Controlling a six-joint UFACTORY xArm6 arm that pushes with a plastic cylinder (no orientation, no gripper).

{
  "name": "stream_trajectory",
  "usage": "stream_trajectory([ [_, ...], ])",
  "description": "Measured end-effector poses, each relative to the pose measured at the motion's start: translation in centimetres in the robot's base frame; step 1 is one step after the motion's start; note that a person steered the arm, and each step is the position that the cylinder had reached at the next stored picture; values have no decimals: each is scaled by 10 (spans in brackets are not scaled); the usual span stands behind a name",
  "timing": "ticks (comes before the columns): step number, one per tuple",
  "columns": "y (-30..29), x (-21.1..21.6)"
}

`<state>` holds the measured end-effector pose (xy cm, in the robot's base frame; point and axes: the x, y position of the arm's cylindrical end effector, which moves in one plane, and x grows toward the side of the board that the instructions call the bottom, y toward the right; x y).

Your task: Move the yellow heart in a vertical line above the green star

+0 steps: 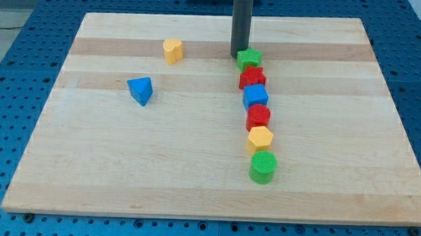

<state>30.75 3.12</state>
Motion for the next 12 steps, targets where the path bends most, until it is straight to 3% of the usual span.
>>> stream_trajectory([
  [2,0,0],
  [3,-13,-24],
  [5,-93,-47],
  [7,-173,-10],
  [9,-162,12],
  [12,-103,-16],
])
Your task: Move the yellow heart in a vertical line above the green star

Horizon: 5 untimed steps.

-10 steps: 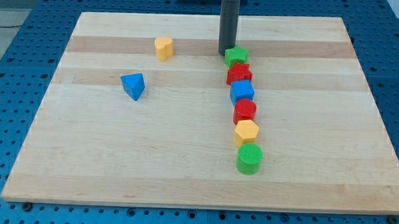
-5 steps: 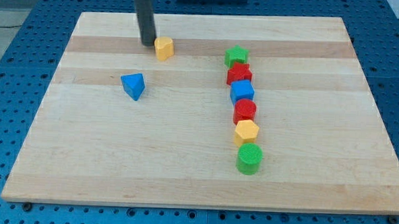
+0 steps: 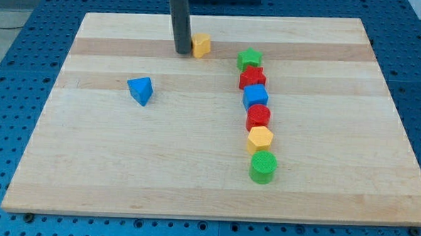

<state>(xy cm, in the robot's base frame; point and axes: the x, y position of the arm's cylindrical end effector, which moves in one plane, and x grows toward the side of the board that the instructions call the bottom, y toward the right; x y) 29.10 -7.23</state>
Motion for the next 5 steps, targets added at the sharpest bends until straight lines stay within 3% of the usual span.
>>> stream_trajectory([
  [3,59,-5],
  [5,65,-32],
])
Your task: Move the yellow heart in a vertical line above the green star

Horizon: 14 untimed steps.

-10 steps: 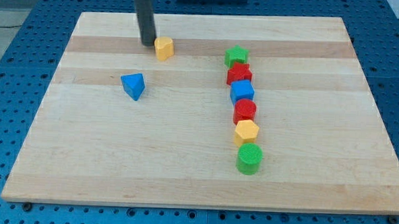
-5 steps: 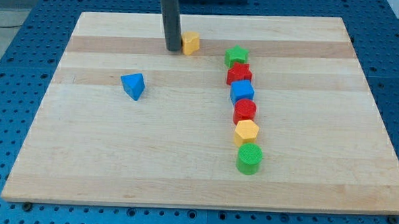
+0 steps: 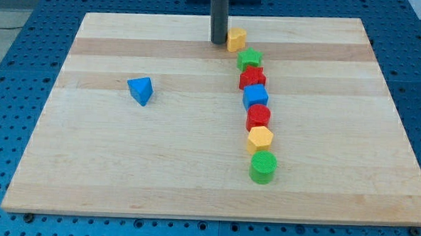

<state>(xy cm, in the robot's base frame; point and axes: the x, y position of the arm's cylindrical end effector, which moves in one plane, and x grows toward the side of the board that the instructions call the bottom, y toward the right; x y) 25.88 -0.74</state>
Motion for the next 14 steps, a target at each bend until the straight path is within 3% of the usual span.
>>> stream_trajectory([
  [5,58,-28],
  [14,59,0],
])
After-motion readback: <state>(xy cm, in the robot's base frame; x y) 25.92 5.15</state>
